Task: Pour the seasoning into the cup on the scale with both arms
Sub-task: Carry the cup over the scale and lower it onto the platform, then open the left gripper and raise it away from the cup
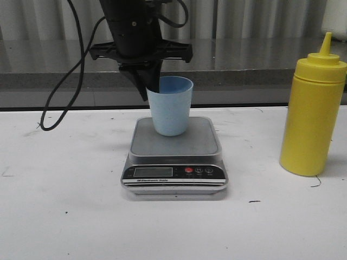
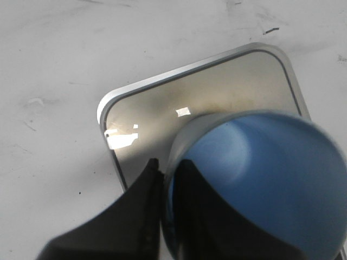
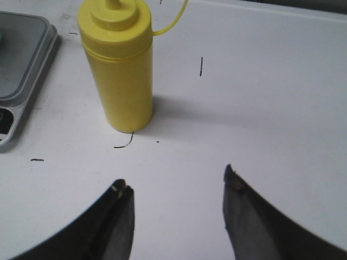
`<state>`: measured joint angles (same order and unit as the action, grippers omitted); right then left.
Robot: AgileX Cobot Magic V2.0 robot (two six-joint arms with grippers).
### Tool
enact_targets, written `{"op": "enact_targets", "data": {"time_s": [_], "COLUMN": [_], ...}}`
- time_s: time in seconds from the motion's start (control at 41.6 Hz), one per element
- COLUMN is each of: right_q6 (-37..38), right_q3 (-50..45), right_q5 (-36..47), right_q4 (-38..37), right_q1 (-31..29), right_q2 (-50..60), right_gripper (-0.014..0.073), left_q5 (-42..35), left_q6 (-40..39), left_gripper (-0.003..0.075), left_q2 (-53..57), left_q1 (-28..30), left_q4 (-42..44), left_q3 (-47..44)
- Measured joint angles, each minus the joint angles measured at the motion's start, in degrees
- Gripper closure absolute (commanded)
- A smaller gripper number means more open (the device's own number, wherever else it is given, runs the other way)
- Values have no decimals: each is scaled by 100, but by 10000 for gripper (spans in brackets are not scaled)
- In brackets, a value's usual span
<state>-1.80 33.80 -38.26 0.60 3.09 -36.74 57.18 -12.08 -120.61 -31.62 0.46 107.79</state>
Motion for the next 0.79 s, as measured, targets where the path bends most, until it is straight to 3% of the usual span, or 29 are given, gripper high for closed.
{"op": "enact_targets", "data": {"time_s": [0.072,0.168,0.577,0.793], "right_q6": [0,0,0,0], "right_q3": [0,0,0,0], "right_q5": [0,0,0,0], "right_q4": [0,0,0,0], "right_q1": [0,0,0,0], "right_q2": [0,0,0,0], "right_gripper": [189,189,189,189], "left_q5": [12,33,303,-114], "left_q6": [16,67,593,708], "left_gripper": [373,323,355,377], "left_q2": [-12,-12,732,2096], "left_q1": [0,-2,-24,-24], "left_q4": [-46,-76,-282,-154], "left_q3": [0,0,-76,-1164]}}
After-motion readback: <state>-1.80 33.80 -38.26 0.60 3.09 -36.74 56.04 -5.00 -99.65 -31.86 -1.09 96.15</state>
